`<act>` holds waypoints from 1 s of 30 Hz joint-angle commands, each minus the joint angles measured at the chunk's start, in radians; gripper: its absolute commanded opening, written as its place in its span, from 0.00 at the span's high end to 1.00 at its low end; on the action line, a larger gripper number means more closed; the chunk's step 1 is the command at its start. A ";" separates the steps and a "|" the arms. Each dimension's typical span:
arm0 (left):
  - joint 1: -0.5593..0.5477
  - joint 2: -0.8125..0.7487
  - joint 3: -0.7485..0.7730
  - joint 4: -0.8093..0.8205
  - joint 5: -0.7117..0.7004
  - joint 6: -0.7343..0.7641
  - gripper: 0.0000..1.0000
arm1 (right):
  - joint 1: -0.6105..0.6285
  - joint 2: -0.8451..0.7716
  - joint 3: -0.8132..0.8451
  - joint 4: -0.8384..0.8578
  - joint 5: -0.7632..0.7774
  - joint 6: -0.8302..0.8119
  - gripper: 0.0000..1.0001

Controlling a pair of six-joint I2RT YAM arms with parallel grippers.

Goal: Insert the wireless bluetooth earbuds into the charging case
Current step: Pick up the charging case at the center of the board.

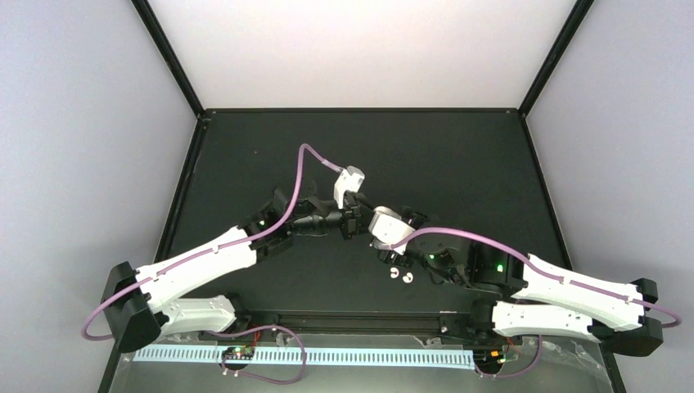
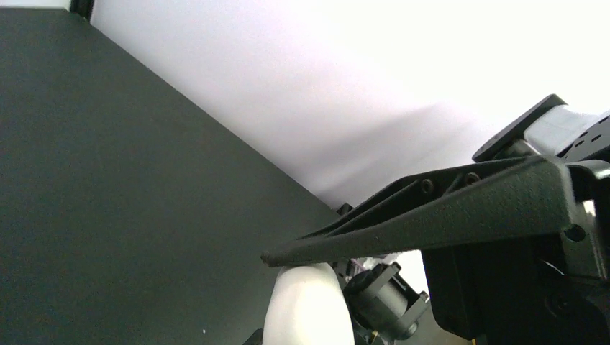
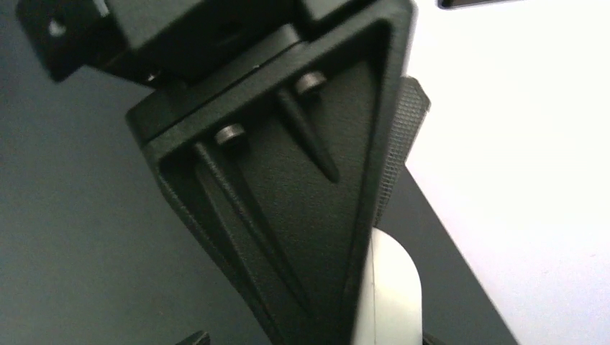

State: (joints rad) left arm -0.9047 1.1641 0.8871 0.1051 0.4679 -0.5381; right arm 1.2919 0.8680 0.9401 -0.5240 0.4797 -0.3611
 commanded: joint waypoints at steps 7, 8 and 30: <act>0.038 -0.172 -0.076 0.121 -0.117 0.008 0.99 | -0.020 -0.040 0.110 0.011 -0.160 0.181 0.20; 0.045 -0.196 -0.087 0.119 -0.112 0.020 0.98 | -0.038 -0.053 0.118 0.012 -0.190 0.200 0.19; 0.069 -0.465 -0.175 0.248 0.342 0.199 0.98 | -0.237 -0.089 0.176 0.295 -0.928 0.662 0.27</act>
State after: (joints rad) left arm -0.8387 0.6697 0.6689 0.3199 0.7364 -0.3656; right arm 1.0595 0.7490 1.0885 -0.2928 -0.3412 0.2134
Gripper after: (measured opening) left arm 0.221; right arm 0.743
